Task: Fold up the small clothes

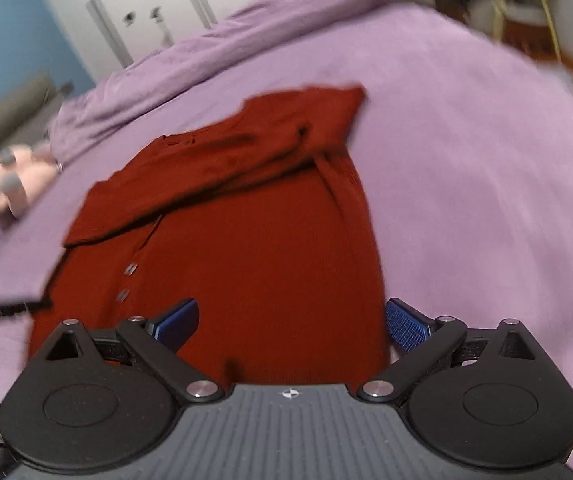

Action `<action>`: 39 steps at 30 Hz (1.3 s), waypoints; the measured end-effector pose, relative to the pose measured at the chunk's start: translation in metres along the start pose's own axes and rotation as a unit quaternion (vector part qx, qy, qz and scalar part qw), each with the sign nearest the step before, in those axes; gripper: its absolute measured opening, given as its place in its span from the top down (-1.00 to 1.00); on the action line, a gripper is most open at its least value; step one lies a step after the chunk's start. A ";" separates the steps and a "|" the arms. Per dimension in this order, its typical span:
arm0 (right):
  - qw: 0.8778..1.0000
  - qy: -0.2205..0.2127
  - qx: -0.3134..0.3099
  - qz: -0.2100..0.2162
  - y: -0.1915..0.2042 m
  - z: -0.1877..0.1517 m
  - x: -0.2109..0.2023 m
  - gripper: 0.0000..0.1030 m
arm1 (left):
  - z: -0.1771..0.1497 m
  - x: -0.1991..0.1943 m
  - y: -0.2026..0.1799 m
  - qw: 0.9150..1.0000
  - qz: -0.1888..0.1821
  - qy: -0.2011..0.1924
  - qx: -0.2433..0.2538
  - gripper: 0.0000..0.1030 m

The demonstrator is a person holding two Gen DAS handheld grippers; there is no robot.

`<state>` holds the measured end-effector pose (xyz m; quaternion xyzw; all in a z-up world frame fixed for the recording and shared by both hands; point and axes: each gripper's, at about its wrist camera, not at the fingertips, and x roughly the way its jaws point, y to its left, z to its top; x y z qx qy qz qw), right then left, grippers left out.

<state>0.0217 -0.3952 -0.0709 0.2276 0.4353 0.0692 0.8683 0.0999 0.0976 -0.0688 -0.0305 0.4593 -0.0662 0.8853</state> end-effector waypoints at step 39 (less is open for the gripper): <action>0.989 0.000 0.106 0.106 -0.007 0.065 0.036 0.83 | 0.052 -0.019 0.048 0.987 -0.060 -0.071 -0.128 0.84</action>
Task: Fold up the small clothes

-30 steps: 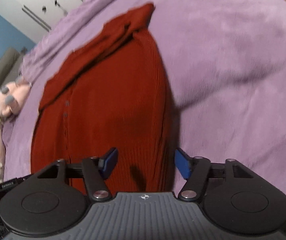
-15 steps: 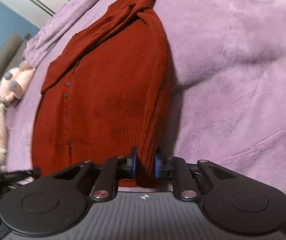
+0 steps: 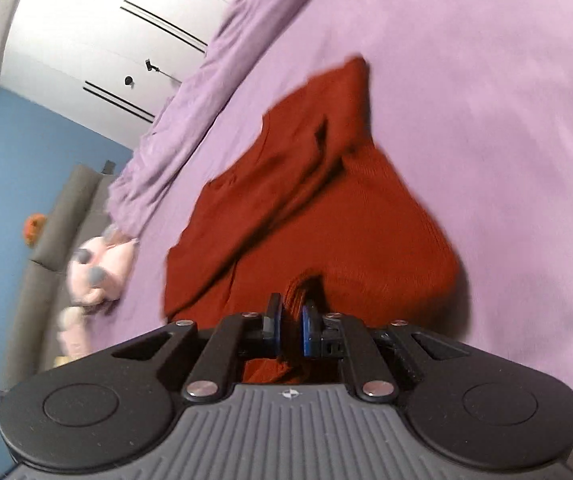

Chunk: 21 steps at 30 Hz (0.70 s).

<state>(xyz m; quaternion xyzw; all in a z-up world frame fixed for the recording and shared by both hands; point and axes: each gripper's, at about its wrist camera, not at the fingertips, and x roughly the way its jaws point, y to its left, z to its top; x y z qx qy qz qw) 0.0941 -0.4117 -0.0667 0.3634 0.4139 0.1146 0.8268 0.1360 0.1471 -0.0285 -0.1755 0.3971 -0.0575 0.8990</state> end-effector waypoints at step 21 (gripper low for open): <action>0.897 0.076 -0.430 -0.067 0.064 -0.027 0.020 -0.52 | -0.043 0.035 -0.011 0.973 -0.053 0.105 0.197 0.00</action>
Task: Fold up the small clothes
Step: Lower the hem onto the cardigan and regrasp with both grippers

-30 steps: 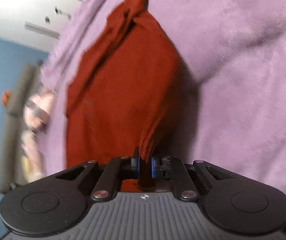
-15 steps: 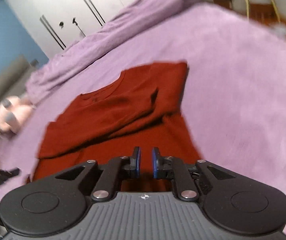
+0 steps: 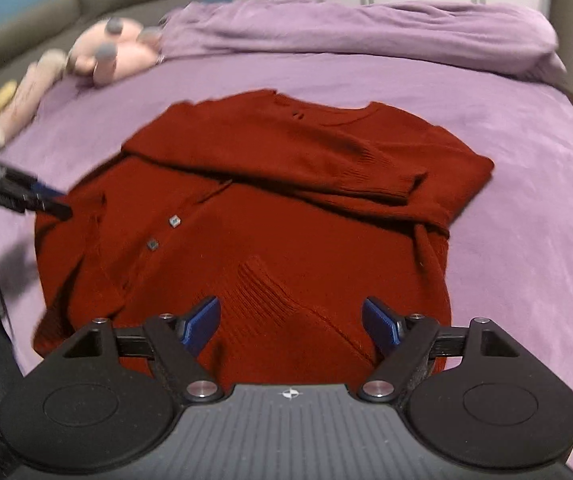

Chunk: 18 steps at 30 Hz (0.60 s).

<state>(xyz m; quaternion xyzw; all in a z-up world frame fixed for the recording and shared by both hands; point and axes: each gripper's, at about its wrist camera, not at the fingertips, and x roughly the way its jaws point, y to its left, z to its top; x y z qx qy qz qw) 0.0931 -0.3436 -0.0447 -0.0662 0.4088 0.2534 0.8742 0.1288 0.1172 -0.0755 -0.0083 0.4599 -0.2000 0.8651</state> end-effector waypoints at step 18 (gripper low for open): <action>0.999 -0.036 -0.011 -0.032 0.013 0.024 0.002 0.86 | 0.022 -0.026 -0.007 0.996 0.033 -0.080 -0.019 0.82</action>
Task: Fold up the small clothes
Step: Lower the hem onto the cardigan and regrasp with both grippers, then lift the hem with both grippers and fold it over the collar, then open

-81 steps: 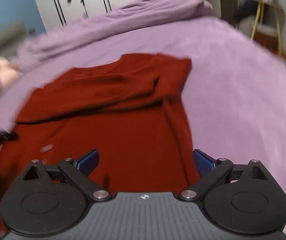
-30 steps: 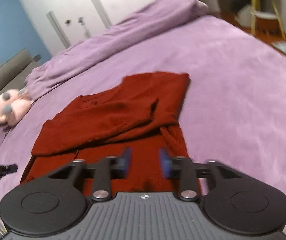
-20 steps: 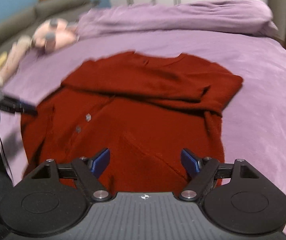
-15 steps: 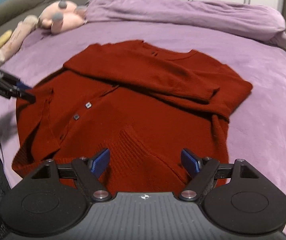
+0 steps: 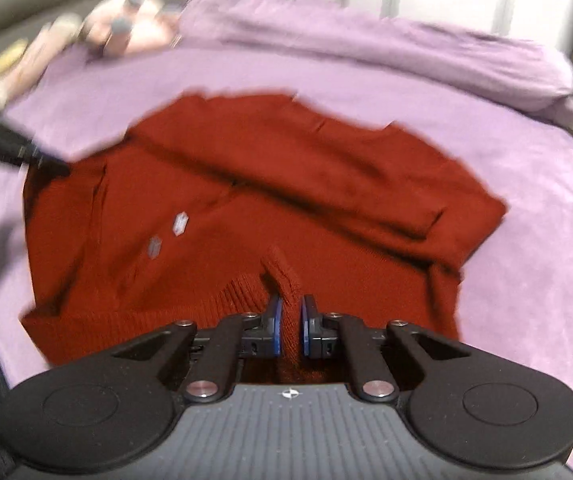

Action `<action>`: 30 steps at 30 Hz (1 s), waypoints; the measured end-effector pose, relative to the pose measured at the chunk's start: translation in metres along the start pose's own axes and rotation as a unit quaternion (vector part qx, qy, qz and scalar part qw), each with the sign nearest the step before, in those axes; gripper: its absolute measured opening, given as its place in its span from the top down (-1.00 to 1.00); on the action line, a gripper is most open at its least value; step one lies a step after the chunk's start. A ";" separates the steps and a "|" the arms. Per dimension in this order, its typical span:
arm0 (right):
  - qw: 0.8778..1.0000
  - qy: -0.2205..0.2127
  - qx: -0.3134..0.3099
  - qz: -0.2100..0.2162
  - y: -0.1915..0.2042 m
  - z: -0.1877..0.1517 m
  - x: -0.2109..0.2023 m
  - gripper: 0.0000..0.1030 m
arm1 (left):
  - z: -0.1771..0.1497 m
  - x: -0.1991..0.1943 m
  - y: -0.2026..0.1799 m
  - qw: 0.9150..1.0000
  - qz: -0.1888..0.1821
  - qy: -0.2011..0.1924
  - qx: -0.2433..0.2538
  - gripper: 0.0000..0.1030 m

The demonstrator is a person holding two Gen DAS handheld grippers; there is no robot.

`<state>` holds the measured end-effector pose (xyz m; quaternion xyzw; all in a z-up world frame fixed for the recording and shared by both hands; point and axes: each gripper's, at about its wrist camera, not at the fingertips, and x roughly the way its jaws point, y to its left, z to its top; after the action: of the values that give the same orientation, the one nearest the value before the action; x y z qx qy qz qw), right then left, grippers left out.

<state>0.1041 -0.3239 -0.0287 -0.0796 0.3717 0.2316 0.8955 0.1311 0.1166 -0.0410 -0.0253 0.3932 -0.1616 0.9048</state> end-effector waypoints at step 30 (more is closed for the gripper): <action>0.989 0.018 0.134 -0.060 -0.088 0.049 0.107 0.38 | 0.066 0.103 0.070 0.989 0.058 0.013 -0.133 0.51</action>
<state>0.2429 -0.3477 -0.0714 0.0147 0.4099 0.1242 0.9035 0.2632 0.1456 -0.0799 -0.1201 0.4239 -0.0553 0.8960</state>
